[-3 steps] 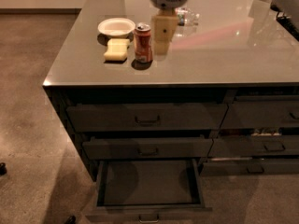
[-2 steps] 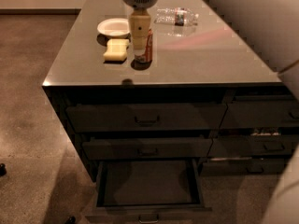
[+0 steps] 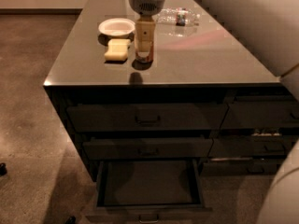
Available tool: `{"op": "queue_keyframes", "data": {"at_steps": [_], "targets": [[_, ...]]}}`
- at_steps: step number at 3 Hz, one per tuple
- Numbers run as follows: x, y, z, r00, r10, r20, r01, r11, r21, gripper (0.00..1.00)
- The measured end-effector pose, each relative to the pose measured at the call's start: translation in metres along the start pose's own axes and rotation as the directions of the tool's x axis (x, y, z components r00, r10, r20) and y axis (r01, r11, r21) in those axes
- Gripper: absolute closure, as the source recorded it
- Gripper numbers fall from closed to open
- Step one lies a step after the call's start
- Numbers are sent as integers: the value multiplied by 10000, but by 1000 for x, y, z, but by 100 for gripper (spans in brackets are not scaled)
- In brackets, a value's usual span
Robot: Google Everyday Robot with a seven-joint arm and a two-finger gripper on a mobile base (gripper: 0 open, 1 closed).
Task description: Place sponge into bottom drawer
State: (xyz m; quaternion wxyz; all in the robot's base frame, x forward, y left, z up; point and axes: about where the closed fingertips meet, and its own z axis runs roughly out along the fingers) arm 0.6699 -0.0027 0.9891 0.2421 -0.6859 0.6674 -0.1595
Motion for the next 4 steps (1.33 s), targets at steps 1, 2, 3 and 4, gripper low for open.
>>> {"op": "queue_keyframes", "data": {"at_steps": [1,2,3,4], "targets": [[-26,1,29,9995,-113,285,121,9996,-247,0],[-49,0,47,9980,-18,635,32,9997,-229,0],[-68,0,58,9972,7,753,7,9998,-189,0],[-80,-2,80,9975,125,701,-106,9996,-272,16]]}}
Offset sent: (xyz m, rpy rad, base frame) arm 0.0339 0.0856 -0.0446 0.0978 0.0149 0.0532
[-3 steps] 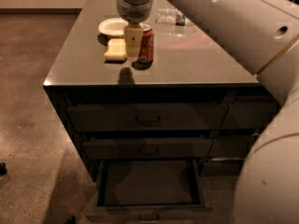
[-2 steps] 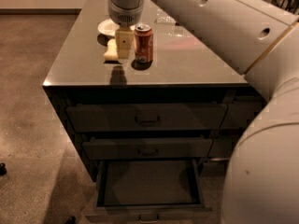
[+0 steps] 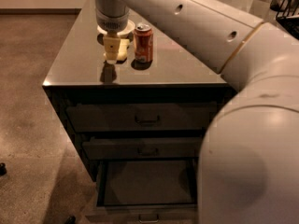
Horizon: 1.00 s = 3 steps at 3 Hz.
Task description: Place sponge into bottom drawer
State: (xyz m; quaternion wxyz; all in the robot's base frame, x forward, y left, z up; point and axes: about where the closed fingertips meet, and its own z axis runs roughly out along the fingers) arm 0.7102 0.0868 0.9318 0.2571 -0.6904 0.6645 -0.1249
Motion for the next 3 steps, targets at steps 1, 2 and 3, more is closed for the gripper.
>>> {"op": "queue_keyframes", "data": {"at_steps": [1,2,3], "targets": [[-4,3,27,9998,94,-193,-98,9997,-221,39],[-5,7,47,9994,163,-297,-175,9990,-417,45],[-4,11,63,9992,197,-358,-218,9979,-609,44]]}}
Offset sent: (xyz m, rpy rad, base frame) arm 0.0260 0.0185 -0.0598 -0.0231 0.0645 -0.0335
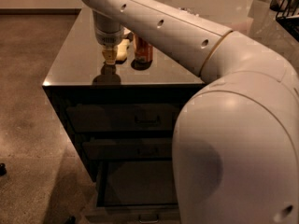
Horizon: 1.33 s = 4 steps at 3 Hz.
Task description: Place sponge into bottom drawer
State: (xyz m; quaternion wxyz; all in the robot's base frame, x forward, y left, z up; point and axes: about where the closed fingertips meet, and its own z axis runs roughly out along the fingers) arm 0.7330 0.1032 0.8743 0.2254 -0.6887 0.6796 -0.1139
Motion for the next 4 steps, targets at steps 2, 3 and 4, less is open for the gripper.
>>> {"op": "queue_keyframes", "data": {"at_steps": [2,3,4], "targets": [[1,3,15,10000,93,-35,-94,9999,-99,61],[-3,2,12,10000,-69,72,69,10000,-14,84],[-5,0,1,9992,-189,359,183,9997,149,100]]}}
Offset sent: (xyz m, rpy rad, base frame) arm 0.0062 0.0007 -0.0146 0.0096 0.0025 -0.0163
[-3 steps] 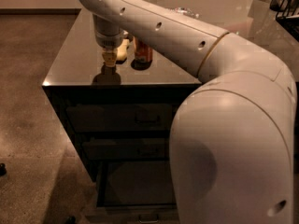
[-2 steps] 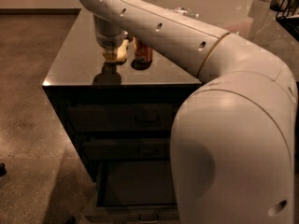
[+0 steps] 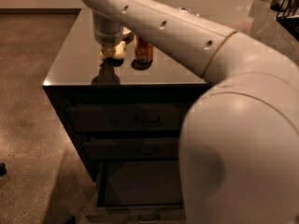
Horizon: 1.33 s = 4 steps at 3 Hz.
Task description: Place sponge into bottom drawer
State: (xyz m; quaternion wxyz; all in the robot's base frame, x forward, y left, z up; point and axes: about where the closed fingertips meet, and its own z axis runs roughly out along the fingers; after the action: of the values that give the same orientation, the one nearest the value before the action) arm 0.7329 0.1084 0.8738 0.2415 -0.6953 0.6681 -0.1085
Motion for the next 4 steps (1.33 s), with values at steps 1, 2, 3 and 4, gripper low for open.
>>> {"op": "queue_keyframes", "data": {"at_steps": [1,2,3,4], "targets": [[3,-6,-21,9987,82,495,-100,9993,352,100],[7,-9,-72,9902,-75,1395,-103,9919,1268,100],[6,2,-123,9642,-613,2580,116,9817,1900,100],[3,33,-163,9270,-985,3618,203,9766,2139,100]]}}
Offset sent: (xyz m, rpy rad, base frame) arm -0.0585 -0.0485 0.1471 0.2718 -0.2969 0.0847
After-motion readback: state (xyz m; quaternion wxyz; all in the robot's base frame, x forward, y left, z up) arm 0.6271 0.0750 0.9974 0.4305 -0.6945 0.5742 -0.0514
